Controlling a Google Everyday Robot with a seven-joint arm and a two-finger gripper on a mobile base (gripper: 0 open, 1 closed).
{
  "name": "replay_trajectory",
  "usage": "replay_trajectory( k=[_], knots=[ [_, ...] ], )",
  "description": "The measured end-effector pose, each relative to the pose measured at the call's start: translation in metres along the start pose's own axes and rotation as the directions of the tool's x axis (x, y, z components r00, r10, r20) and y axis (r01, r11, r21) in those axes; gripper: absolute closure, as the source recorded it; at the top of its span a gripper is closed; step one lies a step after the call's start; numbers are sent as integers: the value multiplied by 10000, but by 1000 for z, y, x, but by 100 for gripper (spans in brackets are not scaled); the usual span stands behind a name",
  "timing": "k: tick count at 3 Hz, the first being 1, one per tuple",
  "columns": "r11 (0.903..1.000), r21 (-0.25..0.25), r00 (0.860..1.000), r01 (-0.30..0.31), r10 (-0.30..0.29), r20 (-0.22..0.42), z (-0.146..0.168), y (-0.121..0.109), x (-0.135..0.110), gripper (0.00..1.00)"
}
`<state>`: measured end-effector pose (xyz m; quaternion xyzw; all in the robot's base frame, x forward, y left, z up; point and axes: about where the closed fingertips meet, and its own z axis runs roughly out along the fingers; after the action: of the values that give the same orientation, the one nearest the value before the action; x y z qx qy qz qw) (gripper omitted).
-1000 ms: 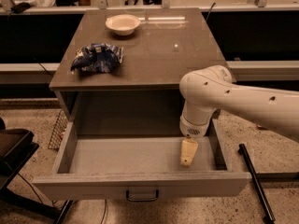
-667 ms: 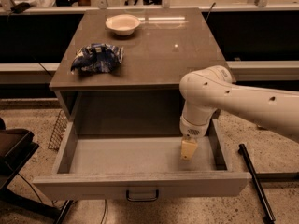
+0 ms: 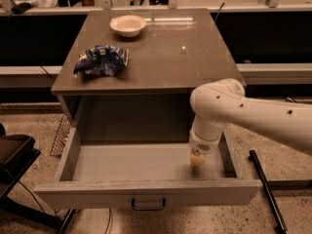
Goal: Open top drawer
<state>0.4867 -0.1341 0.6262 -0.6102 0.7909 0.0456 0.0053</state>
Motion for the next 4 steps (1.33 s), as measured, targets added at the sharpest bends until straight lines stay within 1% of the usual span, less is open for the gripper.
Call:
replay_trajectory(
  k=[1,2,3,4],
  knots=[
    [9978,-79,9971,-662,665,376,11,50,12,100],
    [9961,-137,9951,-877,882,443,14,66,14,100],
    [9953,-102,9946,-965,968,365,5,89,21,100],
    [9957,105,9955,-919,916,222,-4,101,26,74]
  ],
)
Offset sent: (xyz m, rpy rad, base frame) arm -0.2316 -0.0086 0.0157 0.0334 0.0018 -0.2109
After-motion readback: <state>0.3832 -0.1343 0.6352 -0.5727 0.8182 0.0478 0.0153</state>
